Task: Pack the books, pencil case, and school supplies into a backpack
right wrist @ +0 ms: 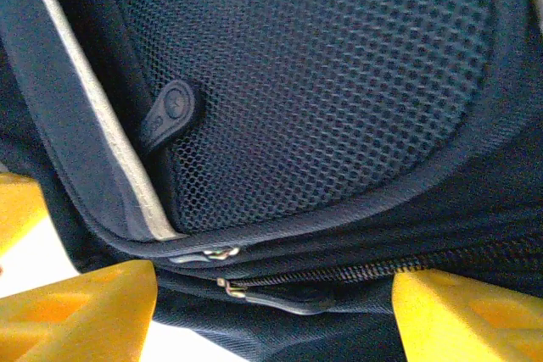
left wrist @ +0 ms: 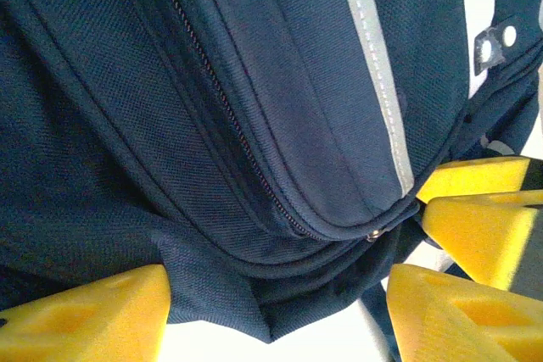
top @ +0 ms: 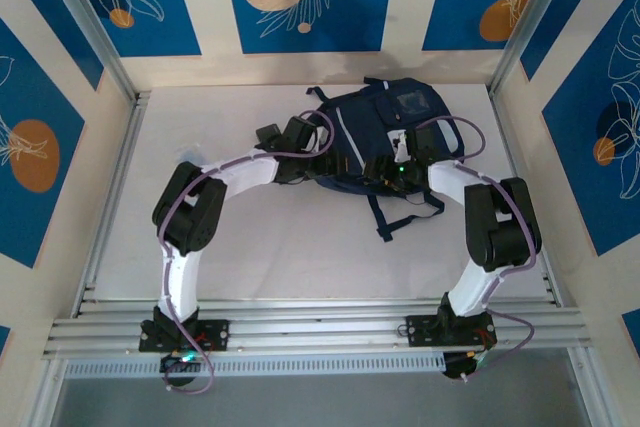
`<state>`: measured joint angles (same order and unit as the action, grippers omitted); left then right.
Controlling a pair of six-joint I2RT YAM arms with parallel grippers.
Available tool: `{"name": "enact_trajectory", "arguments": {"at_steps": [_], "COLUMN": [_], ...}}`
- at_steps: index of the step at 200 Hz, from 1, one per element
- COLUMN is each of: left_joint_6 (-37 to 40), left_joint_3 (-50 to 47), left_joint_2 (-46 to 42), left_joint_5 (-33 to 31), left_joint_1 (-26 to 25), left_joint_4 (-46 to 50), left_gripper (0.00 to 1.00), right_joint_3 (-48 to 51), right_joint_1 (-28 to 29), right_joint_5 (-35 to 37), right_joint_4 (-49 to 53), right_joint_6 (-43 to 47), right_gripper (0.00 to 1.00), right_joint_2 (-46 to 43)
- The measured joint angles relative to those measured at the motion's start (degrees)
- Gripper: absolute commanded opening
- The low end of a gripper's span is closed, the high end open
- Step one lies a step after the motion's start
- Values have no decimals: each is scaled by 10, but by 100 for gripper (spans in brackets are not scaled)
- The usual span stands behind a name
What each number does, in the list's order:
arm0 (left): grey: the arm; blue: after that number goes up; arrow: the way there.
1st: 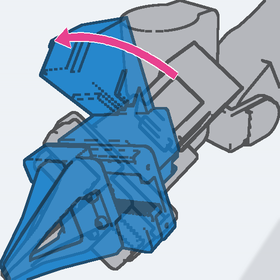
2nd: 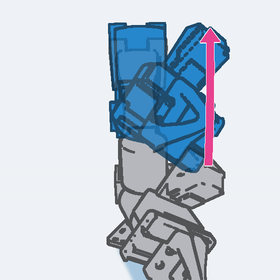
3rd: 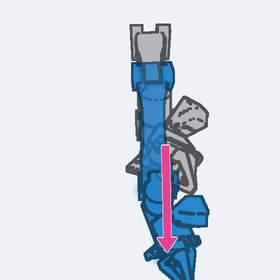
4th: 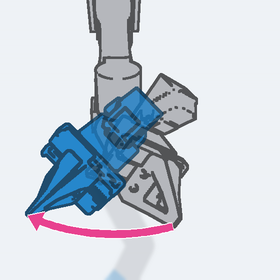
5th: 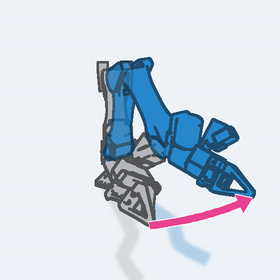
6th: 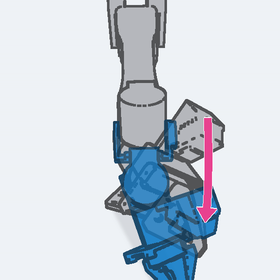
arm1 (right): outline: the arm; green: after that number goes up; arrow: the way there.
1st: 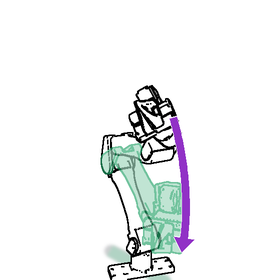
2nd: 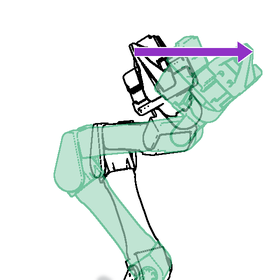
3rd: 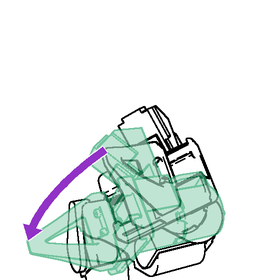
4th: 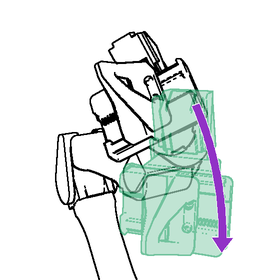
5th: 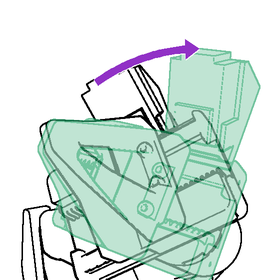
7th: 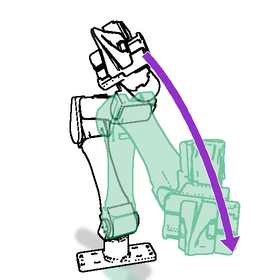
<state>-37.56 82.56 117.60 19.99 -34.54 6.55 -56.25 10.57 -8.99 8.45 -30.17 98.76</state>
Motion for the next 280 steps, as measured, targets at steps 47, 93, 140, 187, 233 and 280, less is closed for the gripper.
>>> {"name": "enact_trajectory", "arguments": {"at_steps": [47,93,140,187,233,280], "left_joint_6": [-10,-9,17,63,82,82], "left_joint_3": [-20,-23,-37,-30,56,215], "left_joint_2": [0,0,-22,-66,-59,53], "left_joint_5": [4,9,-17,-94,-142,-206], "left_joint_1": [4,7,6,-33,-104,-142], "left_joint_4": [-32,-35,13,104,144,199], "left_gripper": [68,68,66,66,66,69], "right_joint_3": [16,56,84,89,70,33], "right_joint_1": [54,76,44,-74,-150,-155], "right_joint_5": [-26,-59,-28,56,71,51], "right_joint_4": [-31,-36,0,27,23,12], "right_joint_6": [-1,-17,-13,-45,-96,-149], "right_gripper": [74,74,74,68,60,35], "right_joint_2": [-16,-74,-193,-191,-68,3]}}
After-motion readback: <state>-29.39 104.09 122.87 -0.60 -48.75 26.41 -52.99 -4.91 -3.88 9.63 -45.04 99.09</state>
